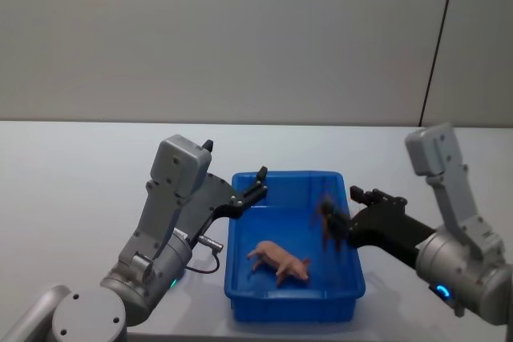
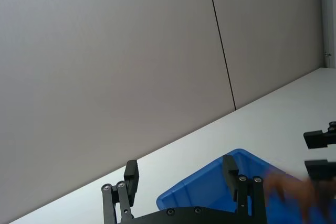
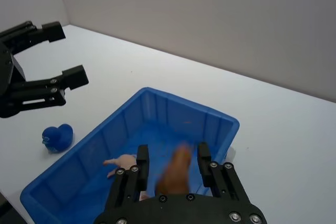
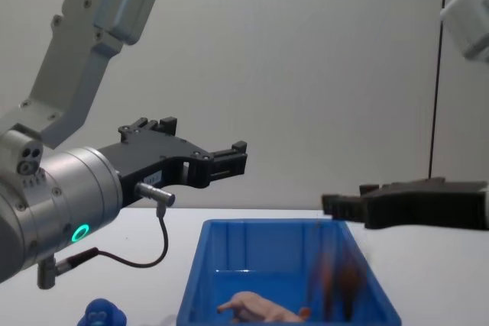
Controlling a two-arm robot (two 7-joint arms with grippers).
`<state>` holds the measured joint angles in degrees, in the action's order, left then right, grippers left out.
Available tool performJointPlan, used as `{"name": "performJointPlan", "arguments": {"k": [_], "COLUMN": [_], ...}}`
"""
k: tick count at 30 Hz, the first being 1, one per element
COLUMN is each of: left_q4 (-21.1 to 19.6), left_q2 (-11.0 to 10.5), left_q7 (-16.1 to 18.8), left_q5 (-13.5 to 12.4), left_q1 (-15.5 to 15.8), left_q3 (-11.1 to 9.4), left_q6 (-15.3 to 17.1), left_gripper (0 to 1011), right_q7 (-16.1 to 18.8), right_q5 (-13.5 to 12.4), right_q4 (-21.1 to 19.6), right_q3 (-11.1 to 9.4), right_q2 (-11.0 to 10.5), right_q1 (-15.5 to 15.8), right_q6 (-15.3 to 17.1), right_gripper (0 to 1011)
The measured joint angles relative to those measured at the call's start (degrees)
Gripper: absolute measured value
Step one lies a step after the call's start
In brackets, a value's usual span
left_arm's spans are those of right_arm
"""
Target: Pick up the two dolls from the table and place them into the box.
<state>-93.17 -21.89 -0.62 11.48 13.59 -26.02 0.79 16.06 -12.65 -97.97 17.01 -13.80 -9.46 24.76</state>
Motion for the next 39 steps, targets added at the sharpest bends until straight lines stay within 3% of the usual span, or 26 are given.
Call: {"name": "performJointPlan", "arguments": {"k": [7,16,39], "left_q4": [0.0,0.0,0.0], "left_q2": [0.0,0.0,0.0], "left_q7": [0.0,0.0,0.0], "left_q5": [0.0,0.0,-0.1], "left_q1": [0.0,0.0,-0.1], "left_q3": [0.0,0.0,0.0], "left_q6": [0.0,0.0,0.0], "left_gripper": [1002,1002,1002], "right_q7": [0.1,-0.2,2.8], "right_q5": [1.6,1.1,-2.4], "right_q4": [1.5,2.2,6.5], "right_q3": [1.0,0.4,-4.7], "right_q2": [0.7,0.2,-5.0], "right_q1": [-0.3,-0.3,-0.7], "right_q6": [0.0,-2.2,-9.0], "right_gripper": [718,993,1001]}}
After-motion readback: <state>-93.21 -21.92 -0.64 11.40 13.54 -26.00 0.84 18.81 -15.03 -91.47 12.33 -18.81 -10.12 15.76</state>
